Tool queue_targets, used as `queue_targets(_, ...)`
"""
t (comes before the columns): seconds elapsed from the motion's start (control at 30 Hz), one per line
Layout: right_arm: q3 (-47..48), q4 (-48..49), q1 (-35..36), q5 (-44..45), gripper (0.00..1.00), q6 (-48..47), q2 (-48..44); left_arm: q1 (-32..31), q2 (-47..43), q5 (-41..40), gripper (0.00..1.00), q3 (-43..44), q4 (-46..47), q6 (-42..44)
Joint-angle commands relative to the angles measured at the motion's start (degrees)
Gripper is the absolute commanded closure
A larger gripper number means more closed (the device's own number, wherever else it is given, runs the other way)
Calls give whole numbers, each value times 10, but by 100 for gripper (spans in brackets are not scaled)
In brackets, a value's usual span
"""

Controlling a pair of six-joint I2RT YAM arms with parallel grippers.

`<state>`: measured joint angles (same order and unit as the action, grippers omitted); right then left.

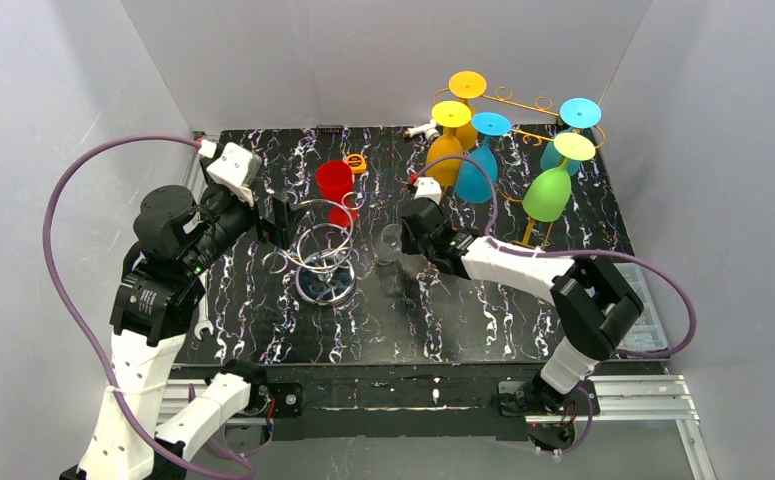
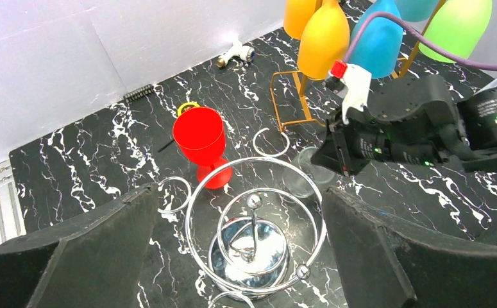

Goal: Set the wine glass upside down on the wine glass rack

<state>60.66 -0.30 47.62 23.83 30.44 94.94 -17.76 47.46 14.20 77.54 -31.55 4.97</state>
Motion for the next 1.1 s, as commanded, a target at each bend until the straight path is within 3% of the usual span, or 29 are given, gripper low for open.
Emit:
queue_targets(0.0,-19,22,15,30,99,9,-70,0,-1,0,2,17,7,6)
queue_targets(0.47,-72,-28,85,92,99,5,-214,0,-3,30,2,21,1,5)
queue_targets(0.77,-55,-105,196,178,99,-16,-430,0,10,95,2,45,-11,-44)
queue_targets(0.9,-34,-70,201,127,99,-56,-495,0,24,129,3,58,-12,-96)
queue_targets(1.07,51,-40,201,54,99,-109,-459,1,48,185,2,83,-16,-118)
